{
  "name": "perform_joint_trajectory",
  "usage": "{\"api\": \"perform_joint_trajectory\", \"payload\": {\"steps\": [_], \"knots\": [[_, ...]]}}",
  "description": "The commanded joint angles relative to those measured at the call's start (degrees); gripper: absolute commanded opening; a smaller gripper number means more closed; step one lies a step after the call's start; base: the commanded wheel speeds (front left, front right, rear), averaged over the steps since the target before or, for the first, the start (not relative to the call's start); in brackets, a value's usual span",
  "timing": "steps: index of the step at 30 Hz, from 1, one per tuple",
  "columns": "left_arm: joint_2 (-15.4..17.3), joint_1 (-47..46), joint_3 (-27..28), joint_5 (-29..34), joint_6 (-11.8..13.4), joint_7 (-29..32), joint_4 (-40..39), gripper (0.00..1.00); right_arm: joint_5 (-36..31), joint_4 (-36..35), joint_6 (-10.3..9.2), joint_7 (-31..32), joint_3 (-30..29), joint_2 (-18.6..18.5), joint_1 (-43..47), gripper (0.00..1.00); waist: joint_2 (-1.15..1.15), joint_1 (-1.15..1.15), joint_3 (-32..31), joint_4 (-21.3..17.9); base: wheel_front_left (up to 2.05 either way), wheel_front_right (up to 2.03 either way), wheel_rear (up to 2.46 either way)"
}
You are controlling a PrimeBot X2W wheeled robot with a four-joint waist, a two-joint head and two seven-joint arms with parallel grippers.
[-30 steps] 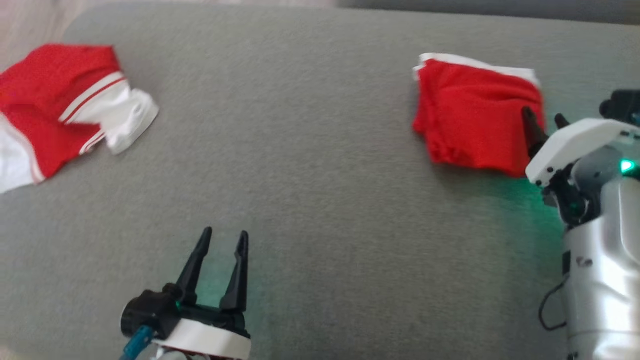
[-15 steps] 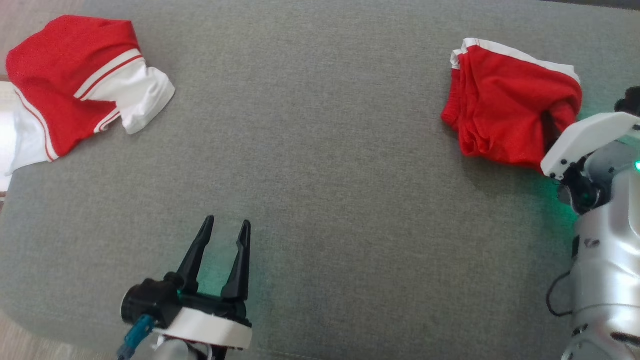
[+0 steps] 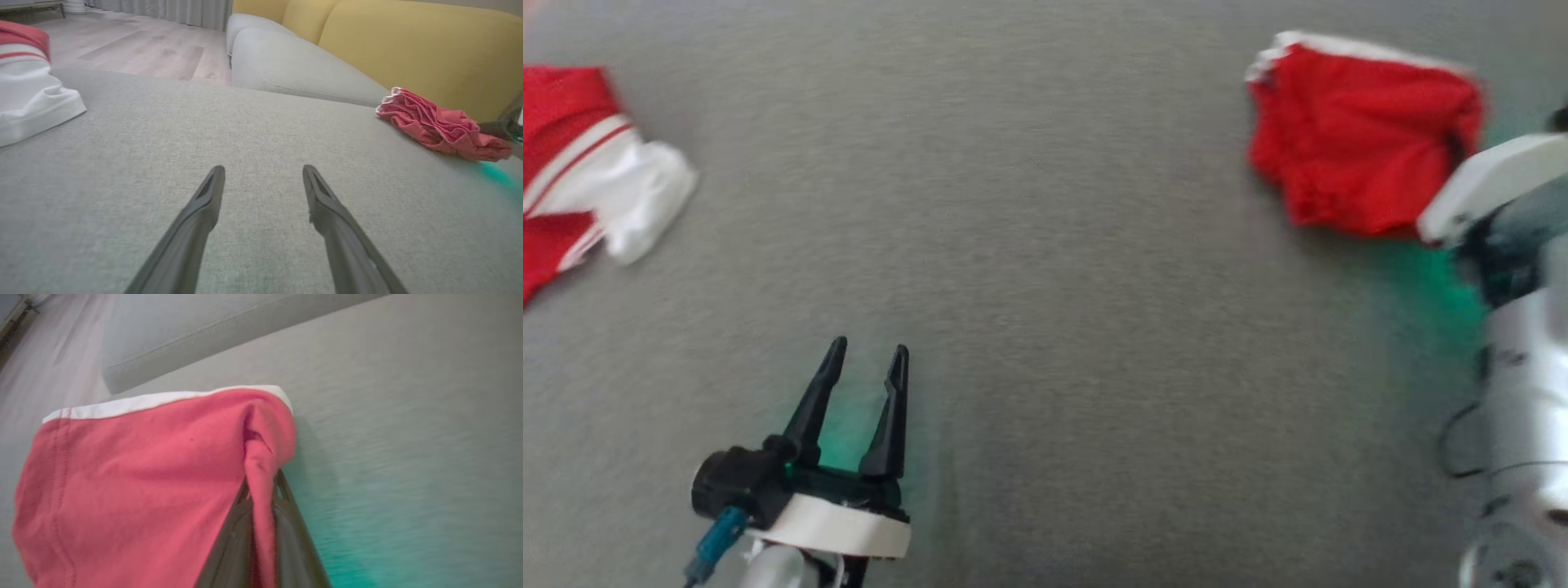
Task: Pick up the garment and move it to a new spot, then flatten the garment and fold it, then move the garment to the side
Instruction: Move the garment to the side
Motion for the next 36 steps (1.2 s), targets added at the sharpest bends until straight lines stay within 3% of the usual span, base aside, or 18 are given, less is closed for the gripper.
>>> {"api": "perform_joint_trajectory", "payload": {"steps": [1,11,19,26,27,28,36], "knots": [[1.4,-1.5,2.2,-0.3,0.1,-0.5,-2.2,1.0,-1.7,-3.7,0.37,0.7,0.4,-2.5,-2.9,0.0,0.0,0.0,1.5,-4.2,0.0,0.0,0.0],[5.4,-3.3,0.7,-0.7,0.1,-0.5,-4.0,1.0,-10.0,-14.0,0.37,4.9,-4.6,-5.4,-1.5,0.0,0.0,0.0,5.8,-9.1,0.0,0.0,0.0],[7.4,-3.7,0.7,-1.2,0.1,-0.5,-4.3,1.0,-20.9,-20.0,0.37,8.2,-2.4,-10.6,-2.6,0.0,0.0,0.0,8.7,-7.8,0.0,0.0,0.0],[7.9,-3.2,1.6,-1.5,0.1,-0.5,-4.3,1.0,-24.8,-24.5,0.37,11.1,0.1,-13.9,-1.8,0.01,0.0,0.0,9.0,-7.4,0.0,0.0,0.0],[7.9,-3.1,1.6,-1.5,0.1,-0.5,-4.3,1.0,-25.0,-25.2,0.37,11.2,0.0,-14.1,-1.6,0.53,0.0,0.0,9.1,-7.4,0.0,0.0,0.0],[7.9,-3.1,1.7,-1.5,0.1,-0.5,-4.3,1.0,-25.6,-25.8,0.37,11.1,0.0,-14.5,-1.3,0.97,0.0,0.0,9.0,-7.4,0.0,0.0,0.0],[6.9,-3.0,1.8,-1.6,0.1,-0.5,-4.0,1.0,-26.3,-30.0,0.37,6.6,0.1,-12.0,1.5,1.0,0.0,0.0,7.0,-8.3,0.0,0.0,0.0]]}}
